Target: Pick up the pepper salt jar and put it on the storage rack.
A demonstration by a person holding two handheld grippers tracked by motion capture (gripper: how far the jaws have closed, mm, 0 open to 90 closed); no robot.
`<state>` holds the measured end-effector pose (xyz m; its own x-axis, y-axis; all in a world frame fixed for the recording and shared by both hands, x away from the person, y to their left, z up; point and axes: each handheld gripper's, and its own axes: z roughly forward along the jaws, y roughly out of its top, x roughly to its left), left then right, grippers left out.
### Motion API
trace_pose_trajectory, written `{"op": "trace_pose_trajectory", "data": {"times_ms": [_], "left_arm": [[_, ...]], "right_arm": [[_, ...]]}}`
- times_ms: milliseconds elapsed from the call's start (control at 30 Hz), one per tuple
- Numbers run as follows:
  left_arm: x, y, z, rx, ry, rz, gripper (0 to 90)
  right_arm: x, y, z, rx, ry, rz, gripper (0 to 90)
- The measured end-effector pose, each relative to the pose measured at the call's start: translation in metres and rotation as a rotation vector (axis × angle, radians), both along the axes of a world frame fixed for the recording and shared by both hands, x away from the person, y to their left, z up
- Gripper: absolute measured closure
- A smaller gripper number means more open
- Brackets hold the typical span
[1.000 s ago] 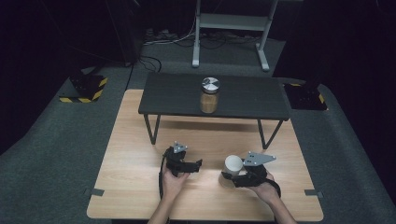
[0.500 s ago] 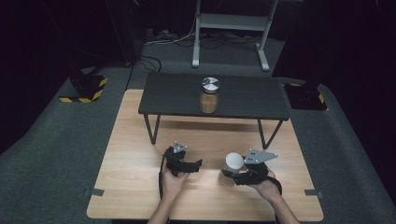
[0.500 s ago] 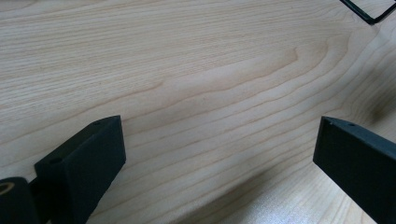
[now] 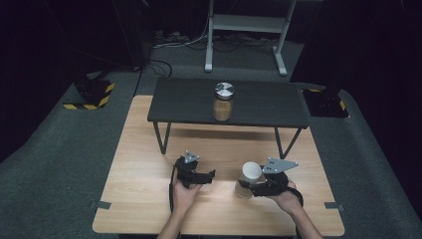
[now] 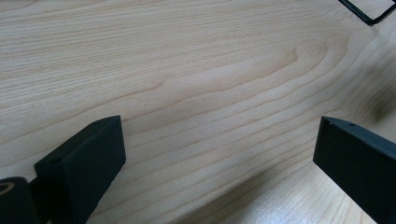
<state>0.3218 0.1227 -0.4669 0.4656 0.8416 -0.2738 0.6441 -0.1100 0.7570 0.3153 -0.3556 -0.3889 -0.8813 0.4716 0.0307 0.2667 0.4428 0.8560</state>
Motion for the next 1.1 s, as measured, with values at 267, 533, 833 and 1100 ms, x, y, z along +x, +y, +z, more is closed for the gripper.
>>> {"op": "trace_pose_trajectory", "data": {"times_ms": [267,533,833,1100], "left_arm": [[0.0,0.0,0.0,0.003,0.0,-0.003,2.6],[0.0,0.001,0.0,0.002,0.001,-0.003,2.7],[0.0,0.0,0.0,0.003,0.0,-0.001,2.6],[0.0,0.0,0.0,0.003,0.0,-0.002,2.6]], "right_arm": [[0.002,-0.004,0.009,0.001,-0.004,0.004,34.9],[0.003,-0.006,0.017,-0.001,-0.007,0.006,34.9],[0.007,-0.011,0.029,0.013,-0.011,0.007,34.9],[0.009,-0.014,0.042,0.018,-0.022,0.01,35.0]]}}
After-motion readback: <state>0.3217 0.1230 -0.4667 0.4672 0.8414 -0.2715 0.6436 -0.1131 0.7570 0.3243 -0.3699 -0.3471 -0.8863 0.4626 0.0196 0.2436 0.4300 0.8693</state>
